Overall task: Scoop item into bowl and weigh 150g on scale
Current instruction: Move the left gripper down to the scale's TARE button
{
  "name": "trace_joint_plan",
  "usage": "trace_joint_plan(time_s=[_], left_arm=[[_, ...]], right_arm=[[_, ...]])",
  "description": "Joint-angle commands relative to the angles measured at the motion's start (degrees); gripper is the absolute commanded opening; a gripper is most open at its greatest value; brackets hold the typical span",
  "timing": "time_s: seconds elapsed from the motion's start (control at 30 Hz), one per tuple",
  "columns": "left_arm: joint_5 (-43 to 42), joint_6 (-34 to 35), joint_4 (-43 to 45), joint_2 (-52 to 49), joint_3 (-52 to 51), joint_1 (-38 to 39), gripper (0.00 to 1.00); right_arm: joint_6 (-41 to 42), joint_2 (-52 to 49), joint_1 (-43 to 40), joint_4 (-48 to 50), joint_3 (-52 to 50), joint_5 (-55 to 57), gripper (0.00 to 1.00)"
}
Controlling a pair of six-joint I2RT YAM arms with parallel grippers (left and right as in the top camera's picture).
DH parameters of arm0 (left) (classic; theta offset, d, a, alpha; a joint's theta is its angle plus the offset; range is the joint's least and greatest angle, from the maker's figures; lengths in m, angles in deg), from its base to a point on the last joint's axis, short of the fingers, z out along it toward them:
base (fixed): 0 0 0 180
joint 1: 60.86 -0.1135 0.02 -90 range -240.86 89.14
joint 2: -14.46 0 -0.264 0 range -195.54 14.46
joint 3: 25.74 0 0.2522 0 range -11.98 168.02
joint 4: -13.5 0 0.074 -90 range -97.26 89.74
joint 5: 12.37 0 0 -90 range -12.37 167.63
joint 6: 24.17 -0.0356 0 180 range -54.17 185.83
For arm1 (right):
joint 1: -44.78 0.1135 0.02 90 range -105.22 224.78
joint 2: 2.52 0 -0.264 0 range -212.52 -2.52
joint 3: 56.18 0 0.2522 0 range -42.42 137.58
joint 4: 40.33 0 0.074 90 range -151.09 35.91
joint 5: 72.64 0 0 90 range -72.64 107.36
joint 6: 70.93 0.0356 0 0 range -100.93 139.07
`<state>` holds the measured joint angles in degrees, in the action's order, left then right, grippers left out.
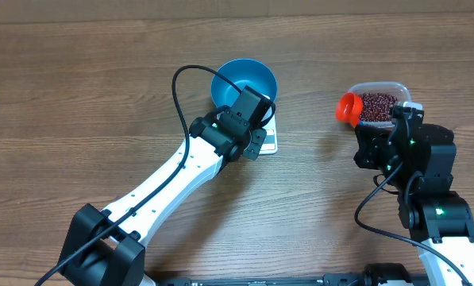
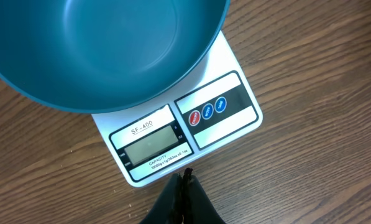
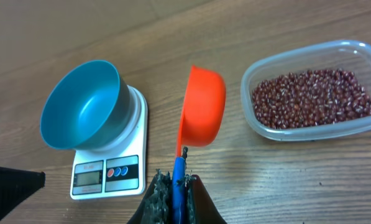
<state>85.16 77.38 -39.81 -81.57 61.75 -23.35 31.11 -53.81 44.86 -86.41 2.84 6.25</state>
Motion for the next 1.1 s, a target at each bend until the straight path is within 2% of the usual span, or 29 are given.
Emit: trace_joint_plan(time_s=[0.0,0.33,0.57,1.07], left_arm=[[-0.57,-1.36,0.20,-1.20,-0.46,0.46,0.04],[1.05,-3.82,1.81,-6.82,-0.46,1.53,0.04],[1.36,-7.48,5.09,-11.34,-0.46,1.51,0.04],[3.34,-9.77,9.57,-13.97,-0.46,1.51,0.04]], right_arm=[[0.33,0.04,-0.17,0.59,3.58,0.63,0.04],[0.33,-0.94,-0.42,2.49,5.95,2.54,0.04],[0.35,-4.22,-3.82,2.60,7.67,2.05,0.03],[0.11,-4.46,-4.28,5.25,7.98,2.12,0.04]])
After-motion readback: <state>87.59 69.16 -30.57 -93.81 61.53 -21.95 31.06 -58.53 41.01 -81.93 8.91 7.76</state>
